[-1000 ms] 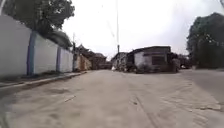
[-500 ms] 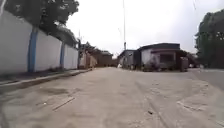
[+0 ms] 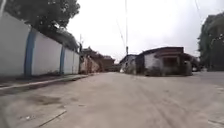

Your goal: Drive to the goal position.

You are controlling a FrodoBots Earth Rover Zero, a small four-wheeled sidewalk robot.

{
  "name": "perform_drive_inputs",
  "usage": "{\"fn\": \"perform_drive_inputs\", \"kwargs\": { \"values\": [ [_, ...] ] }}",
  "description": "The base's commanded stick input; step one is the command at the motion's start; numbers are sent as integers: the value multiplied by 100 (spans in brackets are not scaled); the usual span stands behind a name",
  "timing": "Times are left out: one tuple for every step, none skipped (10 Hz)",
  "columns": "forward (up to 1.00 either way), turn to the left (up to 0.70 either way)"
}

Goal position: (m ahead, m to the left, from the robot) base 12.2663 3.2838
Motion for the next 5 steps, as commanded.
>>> {"fn": "perform_drive_inputs", "kwargs": {
  "values": [
    [85, 0],
    [85, 0],
    [85, 0],
    [85, 0],
    [85, 0]
  ]
}}
